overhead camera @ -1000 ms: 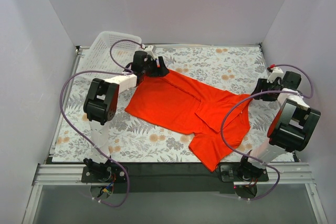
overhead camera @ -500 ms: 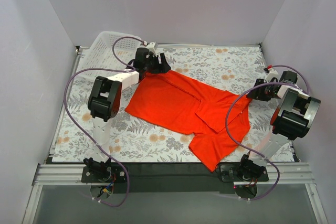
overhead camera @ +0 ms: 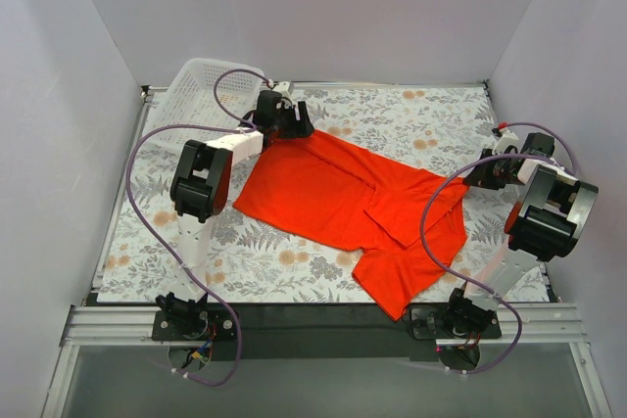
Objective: Fold and stack the t-shirts
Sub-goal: Fold the tshirt
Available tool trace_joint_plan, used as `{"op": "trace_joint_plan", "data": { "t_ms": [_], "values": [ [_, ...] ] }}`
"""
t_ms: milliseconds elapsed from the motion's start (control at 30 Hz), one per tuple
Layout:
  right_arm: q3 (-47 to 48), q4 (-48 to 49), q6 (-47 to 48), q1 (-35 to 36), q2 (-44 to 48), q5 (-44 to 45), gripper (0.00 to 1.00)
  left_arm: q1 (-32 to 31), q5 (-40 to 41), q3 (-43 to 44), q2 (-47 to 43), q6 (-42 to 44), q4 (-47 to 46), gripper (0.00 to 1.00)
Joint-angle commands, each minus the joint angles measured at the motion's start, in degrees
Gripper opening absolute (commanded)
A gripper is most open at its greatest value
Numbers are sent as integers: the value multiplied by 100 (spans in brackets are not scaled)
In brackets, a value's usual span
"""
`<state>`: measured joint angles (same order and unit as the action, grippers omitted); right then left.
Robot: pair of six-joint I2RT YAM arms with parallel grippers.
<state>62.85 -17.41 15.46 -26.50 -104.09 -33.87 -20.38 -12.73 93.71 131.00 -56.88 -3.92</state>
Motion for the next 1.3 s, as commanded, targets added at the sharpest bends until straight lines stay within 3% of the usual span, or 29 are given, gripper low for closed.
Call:
{"op": "trace_joint_plan", "data": {
  "t_ms": [0,100,533,667,1000,1267],
  "values": [
    [43,-140,18,-4,-14,-111,15,-1,534,147,-4,142,199,63],
    [34,-184,44,-4,29,-94,2,-1,684,191,22,169,252,64],
    [-194,597,-201,-13,565,1346,1,78,1387,543,268,-95,814,64],
    [-80,739,-263,-13,513,1383,1,104,1370,569,294,-139,814,64],
    [939,721,-219,66,-268,1435,1,113,843,868,251,-104,656,64],
    [2521,361,27,382,-1271,1734,1,122,860,1307,312,2,718,64]
  ]
}}
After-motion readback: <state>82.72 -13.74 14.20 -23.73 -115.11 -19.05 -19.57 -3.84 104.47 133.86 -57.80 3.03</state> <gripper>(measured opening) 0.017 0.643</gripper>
